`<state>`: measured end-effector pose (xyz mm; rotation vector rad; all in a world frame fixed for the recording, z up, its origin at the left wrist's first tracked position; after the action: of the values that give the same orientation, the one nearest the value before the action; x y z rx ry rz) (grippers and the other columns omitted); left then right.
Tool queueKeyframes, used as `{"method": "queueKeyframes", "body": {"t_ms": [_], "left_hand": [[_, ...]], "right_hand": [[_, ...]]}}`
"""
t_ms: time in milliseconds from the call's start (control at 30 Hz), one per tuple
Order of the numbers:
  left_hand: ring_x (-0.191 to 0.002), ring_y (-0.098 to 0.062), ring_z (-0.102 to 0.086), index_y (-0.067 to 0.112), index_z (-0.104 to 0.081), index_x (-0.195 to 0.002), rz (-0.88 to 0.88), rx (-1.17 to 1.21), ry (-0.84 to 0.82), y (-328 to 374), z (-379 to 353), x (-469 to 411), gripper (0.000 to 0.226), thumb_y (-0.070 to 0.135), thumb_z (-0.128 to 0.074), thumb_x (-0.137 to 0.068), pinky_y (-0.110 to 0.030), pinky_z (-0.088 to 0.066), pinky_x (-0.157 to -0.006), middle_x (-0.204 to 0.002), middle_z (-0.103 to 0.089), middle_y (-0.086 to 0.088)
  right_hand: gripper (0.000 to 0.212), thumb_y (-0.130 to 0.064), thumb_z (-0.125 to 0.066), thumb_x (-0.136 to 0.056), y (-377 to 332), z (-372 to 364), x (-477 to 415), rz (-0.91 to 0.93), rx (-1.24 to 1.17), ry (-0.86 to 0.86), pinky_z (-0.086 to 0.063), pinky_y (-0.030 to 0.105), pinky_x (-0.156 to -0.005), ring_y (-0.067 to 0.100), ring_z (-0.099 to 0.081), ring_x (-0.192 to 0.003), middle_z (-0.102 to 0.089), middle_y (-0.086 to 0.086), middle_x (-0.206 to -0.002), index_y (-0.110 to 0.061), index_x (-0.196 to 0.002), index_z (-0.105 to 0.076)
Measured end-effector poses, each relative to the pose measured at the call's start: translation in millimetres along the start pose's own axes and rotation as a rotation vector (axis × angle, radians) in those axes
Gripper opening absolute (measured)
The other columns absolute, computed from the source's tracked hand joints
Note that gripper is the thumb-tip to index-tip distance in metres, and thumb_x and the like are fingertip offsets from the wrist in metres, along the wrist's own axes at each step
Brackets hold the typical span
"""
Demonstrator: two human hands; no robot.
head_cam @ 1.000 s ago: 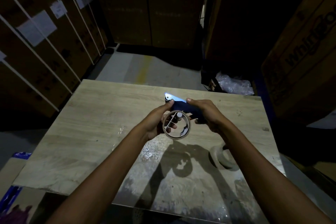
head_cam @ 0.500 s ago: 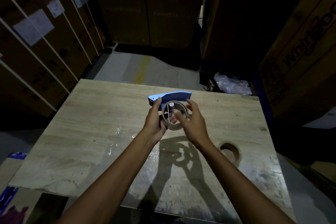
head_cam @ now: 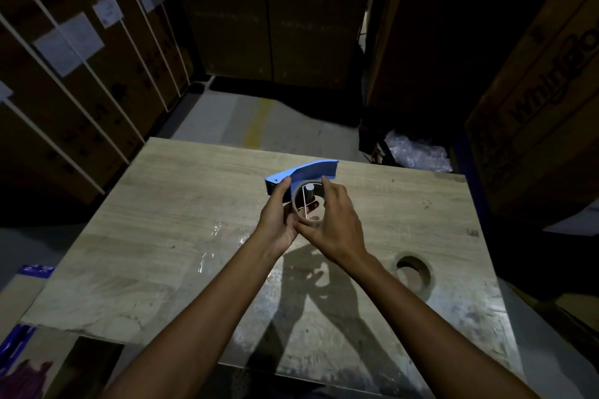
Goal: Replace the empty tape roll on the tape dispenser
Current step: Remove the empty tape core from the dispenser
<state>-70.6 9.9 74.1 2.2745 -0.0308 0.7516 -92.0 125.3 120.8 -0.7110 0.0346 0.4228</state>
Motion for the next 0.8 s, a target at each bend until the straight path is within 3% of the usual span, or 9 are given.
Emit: {"method": "queueKeyframes", "body": {"t_ms": [100,267,333,433,500,634,800], "left_hand": [[-0.110,-0.040,-0.063,0.007,-0.061,-0.127,0.009,-0.002,0.008,-1.1,6.3,-2.1,0.043,0.037,-0.056,-0.096,-0.051,-0.054,-0.087,-0.121,-0.064,-0.022],[-0.118,-0.043,-0.060,0.010,-0.067,-0.108,0.011,-0.020,0.028,0.8,16.1,-8.3,0.027,0.033,-0.056,-0.097,-0.058,-0.046,-0.101,-0.109,-0.067,-0.021],[-0.116,-0.041,-0.059,0.011,-0.066,-0.106,0.005,-0.038,0.036,2.8,23.0,-11.9,0.023,0.030,-0.057,-0.097,-0.061,-0.041,-0.106,-0.101,-0.066,-0.018],[-0.121,-0.043,-0.057,0.009,-0.065,-0.113,0.030,-0.009,0.055,5.3,35.5,-14.4,0.030,0.031,-0.061,-0.094,-0.063,-0.040,-0.105,-0.108,-0.063,-0.021],[-0.124,-0.044,-0.055,0.007,-0.062,-0.118,0.049,0.000,0.054,7.2,41.5,-15.9,0.035,0.032,-0.062,-0.093,-0.060,-0.042,-0.106,-0.107,-0.065,-0.021],[-0.096,-0.033,-0.068,0.007,-0.063,-0.112,0.062,-0.014,0.038,18.1,48.1,-12.2,0.031,0.032,-0.060,-0.095,-0.044,-0.055,-0.083,-0.090,-0.072,-0.015],[-0.081,-0.026,-0.073,0.008,-0.064,-0.112,0.075,-0.006,-0.008,30.6,66.1,-19.7,0.029,0.032,-0.059,-0.096,-0.051,-0.051,-0.095,-0.089,-0.074,-0.013]], "right_hand": [[0.093,-0.059,-0.069,-0.066,-1.3,-1.3,0.6,0.005,-0.023,0.037,-0.056,0.035,-0.080,0.014,-0.053,-0.118,-0.047,-0.005,-0.133,-0.020,-0.144,-0.036],[0.083,-0.049,-0.078,-0.066,-11.5,2.2,3.1,0.017,-0.105,0.109,-0.055,0.030,-0.085,0.009,-0.054,-0.114,-0.050,-0.006,-0.126,-0.024,-0.137,-0.042],[0.073,-0.044,-0.081,-0.068,-18.9,8.2,3.7,0.008,-0.159,0.155,-0.052,0.021,-0.083,0.000,-0.054,-0.107,-0.050,-0.010,-0.119,-0.028,-0.131,-0.047],[0.072,-0.038,-0.085,-0.067,-27.9,9.9,4.1,-0.015,-0.193,0.156,-0.039,0.001,-0.079,-0.016,-0.048,-0.099,-0.050,-0.010,-0.116,-0.025,-0.128,-0.050],[0.073,-0.034,-0.086,-0.066,-30.3,4.4,4.8,-0.035,-0.212,0.147,-0.035,-0.003,-0.078,-0.022,-0.045,-0.100,-0.052,-0.005,-0.117,-0.022,-0.129,-0.051],[0.086,-0.040,-0.086,-0.066,-35.8,-7.0,6.7,-0.104,-0.216,0.164,-0.036,-0.003,-0.079,-0.006,-0.051,-0.105,-0.048,-0.003,-0.126,-0.018,-0.138,-0.043],[0.087,-0.036,-0.088,-0.067,-47.1,-16.6,6.1,-0.154,-0.260,0.218,-0.030,-0.007,-0.081,0.000,-0.048,-0.108,-0.046,-0.004,-0.126,-0.015,-0.138,-0.042]]}}
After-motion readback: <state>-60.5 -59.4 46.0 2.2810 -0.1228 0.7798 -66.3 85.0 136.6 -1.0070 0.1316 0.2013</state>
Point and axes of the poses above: each hand's wrist, its own x-axis away from the middle knuckle, its own z-axis out of the back of the hand, y = z × x, the point moved 7 cm from there along -x, towards the middle knuckle
